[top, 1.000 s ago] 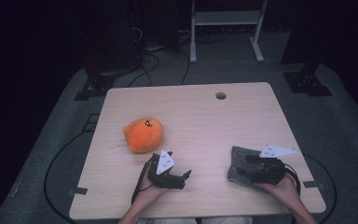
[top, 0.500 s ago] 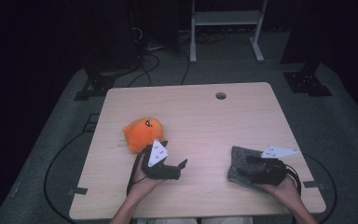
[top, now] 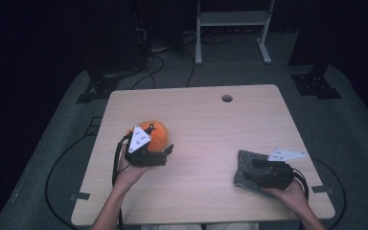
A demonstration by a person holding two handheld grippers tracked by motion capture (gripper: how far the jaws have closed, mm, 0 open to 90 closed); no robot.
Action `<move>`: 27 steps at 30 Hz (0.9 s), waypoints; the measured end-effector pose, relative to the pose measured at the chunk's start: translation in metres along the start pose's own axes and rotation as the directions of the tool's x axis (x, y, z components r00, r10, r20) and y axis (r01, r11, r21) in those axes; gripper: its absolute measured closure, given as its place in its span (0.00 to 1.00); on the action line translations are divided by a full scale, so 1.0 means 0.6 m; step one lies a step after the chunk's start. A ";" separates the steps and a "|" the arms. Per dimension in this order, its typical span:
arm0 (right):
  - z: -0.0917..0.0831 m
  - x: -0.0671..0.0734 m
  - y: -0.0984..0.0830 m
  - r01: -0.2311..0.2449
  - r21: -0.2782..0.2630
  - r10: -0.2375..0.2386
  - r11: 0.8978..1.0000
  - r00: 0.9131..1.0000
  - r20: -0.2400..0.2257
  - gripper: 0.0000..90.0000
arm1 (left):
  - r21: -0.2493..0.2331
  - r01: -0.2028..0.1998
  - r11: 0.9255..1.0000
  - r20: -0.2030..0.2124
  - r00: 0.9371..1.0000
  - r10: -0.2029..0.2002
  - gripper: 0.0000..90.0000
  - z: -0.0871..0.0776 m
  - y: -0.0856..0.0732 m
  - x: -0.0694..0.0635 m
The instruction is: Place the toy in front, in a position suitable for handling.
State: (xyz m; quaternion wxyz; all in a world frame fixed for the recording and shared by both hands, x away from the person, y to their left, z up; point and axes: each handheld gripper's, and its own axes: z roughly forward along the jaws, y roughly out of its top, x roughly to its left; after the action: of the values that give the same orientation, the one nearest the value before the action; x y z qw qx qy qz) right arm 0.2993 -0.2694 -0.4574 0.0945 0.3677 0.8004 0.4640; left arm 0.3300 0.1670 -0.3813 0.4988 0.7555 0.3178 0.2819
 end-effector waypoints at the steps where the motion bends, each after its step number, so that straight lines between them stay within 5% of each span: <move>1: -0.001 0.000 0.000 0.002 0.000 -0.002 1.000 1.000 0.001 0.31 | 0.004 -0.005 1.000 -0.008 1.000 0.006 0.06 -0.002 0.002 0.008; 8: -0.003 0.003 0.000 0.006 -0.002 -0.006 1.000 1.000 0.000 0.31 | -0.005 0.008 1.000 -0.075 0.997 -0.008 0.06 -0.012 0.011 0.069; 13: 0.000 0.002 0.001 0.007 -0.001 -0.007 1.000 1.000 -0.004 0.31 | 0.037 0.044 0.998 -0.099 0.994 -0.040 0.07 -0.005 -0.003 0.109; 17: 0.001 0.004 0.001 0.009 0.003 -0.009 1.000 1.000 -0.006 0.32 | 0.034 0.053 0.998 -0.066 0.997 -0.051 0.08 0.005 -0.016 0.120; 24: -0.003 0.005 0.003 0.010 -0.008 -0.010 1.000 1.000 -0.012 0.32 | 0.122 0.099 0.988 -0.062 0.994 -0.092 0.08 0.033 -0.040 0.141; 27: -0.005 0.004 0.003 0.008 -0.011 -0.008 1.000 1.000 -0.012 0.32 | 0.164 0.078 0.983 -0.053 0.996 -0.070 0.08 0.044 -0.045 0.138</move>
State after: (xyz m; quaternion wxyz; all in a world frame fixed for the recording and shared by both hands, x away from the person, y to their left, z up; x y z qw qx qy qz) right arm 0.2971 -0.2693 -0.4542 0.0936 0.3610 0.8000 0.4700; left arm 0.3973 0.2230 -0.4067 0.4365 0.7752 0.3797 0.2536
